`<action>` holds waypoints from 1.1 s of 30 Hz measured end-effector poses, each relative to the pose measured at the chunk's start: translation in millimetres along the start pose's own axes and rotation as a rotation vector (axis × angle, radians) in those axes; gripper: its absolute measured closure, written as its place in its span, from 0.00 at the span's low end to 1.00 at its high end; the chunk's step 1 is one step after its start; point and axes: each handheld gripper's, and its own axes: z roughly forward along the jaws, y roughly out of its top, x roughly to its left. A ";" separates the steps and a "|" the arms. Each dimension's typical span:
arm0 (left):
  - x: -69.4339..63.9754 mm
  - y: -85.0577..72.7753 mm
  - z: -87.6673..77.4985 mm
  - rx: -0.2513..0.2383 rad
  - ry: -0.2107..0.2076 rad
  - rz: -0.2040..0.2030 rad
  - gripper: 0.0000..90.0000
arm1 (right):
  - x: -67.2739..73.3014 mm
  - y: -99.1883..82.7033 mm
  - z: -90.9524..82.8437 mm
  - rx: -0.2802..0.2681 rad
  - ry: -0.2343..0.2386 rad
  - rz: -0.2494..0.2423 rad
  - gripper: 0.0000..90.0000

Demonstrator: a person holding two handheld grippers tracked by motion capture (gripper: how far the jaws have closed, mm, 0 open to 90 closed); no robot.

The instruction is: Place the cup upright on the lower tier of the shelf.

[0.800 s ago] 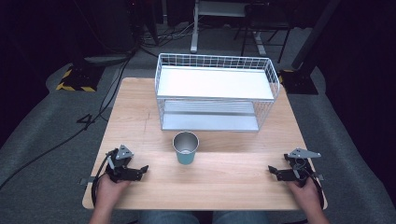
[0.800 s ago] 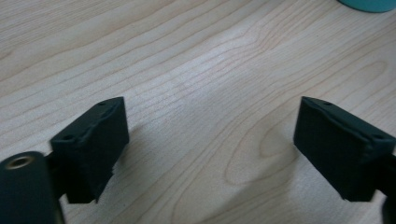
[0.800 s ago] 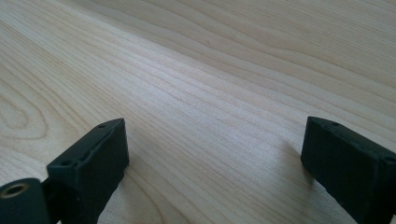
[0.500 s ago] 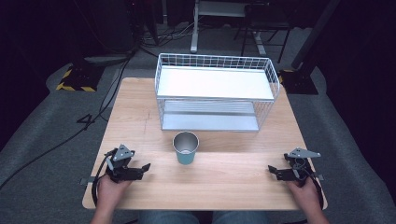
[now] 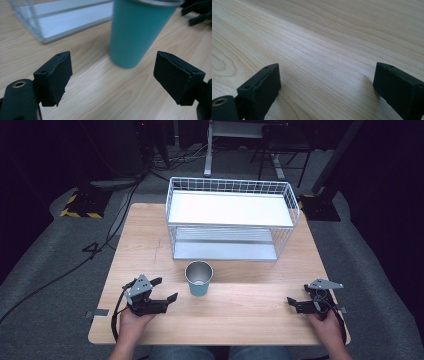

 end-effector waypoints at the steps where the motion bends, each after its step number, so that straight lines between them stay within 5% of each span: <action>1: -2.5 1.1 3.0 0.000 -0.014 -0.002 0.18 | 0.0 0.0 0.0 0.000 0.000 0.000 0.09; 22: -30.7 11.9 62.5 0.098 -0.005 0.012 0.18 | 0.0 0.0 0.0 0.000 0.000 0.000 0.09; 33: -34.9 15.4 85.2 0.168 0.061 0.016 0.17 | 0.0 0.0 0.0 0.000 0.000 0.000 0.09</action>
